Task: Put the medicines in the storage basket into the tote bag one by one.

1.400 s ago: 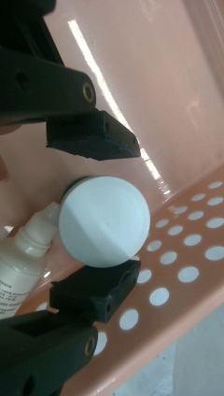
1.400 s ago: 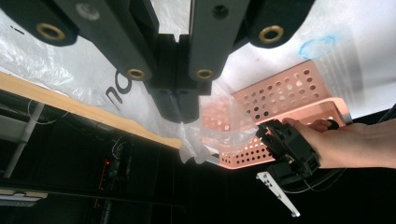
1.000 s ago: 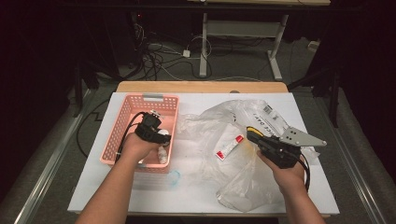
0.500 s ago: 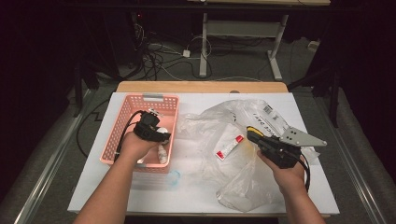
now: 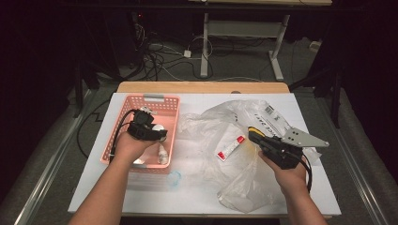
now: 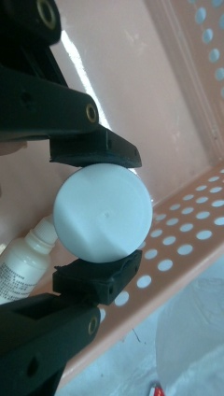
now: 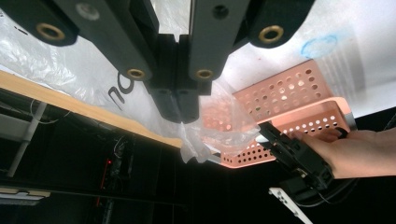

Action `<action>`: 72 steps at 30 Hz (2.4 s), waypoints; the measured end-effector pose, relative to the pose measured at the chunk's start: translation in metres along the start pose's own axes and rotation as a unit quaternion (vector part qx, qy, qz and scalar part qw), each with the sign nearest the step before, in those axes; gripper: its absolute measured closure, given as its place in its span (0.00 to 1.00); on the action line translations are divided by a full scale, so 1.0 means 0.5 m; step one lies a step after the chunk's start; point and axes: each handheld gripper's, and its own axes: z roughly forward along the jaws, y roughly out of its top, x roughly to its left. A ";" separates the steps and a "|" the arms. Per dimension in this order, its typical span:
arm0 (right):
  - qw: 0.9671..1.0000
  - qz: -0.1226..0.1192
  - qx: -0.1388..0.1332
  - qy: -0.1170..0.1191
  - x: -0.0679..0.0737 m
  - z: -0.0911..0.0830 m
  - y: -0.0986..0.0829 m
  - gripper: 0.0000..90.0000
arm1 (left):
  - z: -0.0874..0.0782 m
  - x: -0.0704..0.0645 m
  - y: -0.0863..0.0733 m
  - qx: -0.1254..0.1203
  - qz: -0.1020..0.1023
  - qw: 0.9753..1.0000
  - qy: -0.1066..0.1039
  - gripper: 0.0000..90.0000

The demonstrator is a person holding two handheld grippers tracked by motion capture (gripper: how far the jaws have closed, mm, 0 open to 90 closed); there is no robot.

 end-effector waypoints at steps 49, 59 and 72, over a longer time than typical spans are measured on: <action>1.000 -0.007 0.006 0.004 0.012 0.007 -0.002 1.00 | -0.089 -0.080 -0.152 -0.151 0.006 0.989 0.000 0.54; 1.000 -0.008 0.003 0.002 0.008 0.002 -0.001 1.00 | -0.119 -0.088 -0.160 -0.185 -0.005 0.983 -0.005 0.54; 1.000 -0.006 0.001 0.004 0.009 0.003 -0.001 1.00 | -0.132 -0.131 -0.143 -0.209 0.011 0.977 -0.042 0.54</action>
